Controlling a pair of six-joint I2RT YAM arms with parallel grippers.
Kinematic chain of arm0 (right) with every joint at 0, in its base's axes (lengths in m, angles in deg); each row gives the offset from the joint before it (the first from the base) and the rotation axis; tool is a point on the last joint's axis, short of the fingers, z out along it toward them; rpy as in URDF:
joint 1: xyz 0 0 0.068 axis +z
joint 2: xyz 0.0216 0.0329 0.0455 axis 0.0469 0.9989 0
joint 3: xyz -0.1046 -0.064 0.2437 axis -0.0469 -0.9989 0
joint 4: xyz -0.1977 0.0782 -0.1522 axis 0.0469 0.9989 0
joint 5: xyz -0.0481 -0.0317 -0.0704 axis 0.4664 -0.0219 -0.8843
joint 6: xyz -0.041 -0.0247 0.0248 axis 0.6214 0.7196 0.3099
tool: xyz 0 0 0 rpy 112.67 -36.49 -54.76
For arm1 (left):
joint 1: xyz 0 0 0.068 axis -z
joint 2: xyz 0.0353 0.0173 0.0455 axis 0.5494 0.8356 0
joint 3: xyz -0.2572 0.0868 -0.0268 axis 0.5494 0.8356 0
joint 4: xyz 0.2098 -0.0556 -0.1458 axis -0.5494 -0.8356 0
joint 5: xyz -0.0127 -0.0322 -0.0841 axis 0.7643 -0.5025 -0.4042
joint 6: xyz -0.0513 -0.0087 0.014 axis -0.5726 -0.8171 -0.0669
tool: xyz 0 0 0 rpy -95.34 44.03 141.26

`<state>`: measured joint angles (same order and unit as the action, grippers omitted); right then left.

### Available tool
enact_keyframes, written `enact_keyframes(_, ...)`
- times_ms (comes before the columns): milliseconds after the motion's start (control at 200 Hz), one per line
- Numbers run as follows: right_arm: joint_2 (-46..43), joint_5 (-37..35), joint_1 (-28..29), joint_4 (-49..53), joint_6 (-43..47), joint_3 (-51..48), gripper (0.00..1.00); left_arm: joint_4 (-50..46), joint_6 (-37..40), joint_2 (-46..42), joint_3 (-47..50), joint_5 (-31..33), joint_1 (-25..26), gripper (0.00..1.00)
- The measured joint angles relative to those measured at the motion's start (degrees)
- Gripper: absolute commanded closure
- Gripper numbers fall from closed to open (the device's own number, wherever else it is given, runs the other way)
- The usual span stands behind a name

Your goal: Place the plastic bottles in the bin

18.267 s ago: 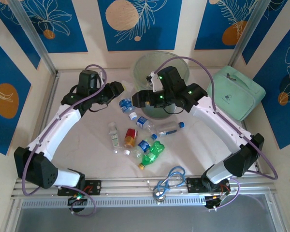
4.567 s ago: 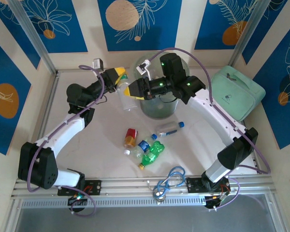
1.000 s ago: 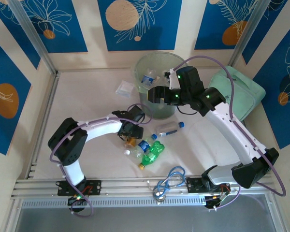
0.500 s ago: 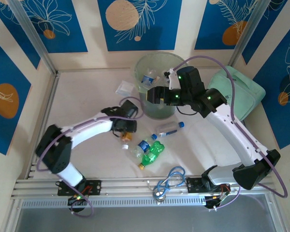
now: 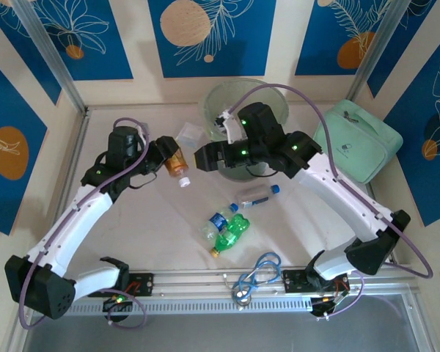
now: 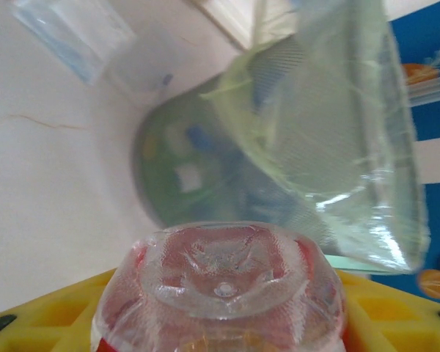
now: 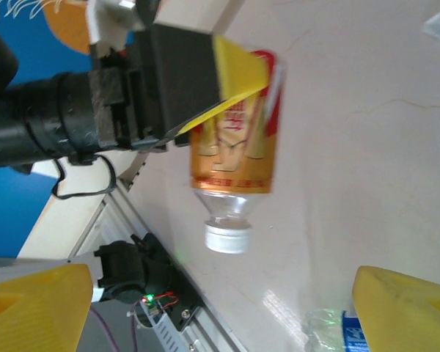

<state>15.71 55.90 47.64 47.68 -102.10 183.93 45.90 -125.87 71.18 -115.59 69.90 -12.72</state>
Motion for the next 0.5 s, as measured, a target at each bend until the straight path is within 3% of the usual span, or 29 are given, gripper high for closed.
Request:
enact_keyframes(200,2.95,0.02,2.75,0.96,1.27,1.62,0.17,7.87,-8.72,-0.11,1.75,-6.38,-0.83,0.46)
enact_keyframes(500,4.07,-0.02,3.82,1.4,1.38,1.77,0.26,17.64,-17.7,-3.04,5.79,-9.27,-2.86,0.47)
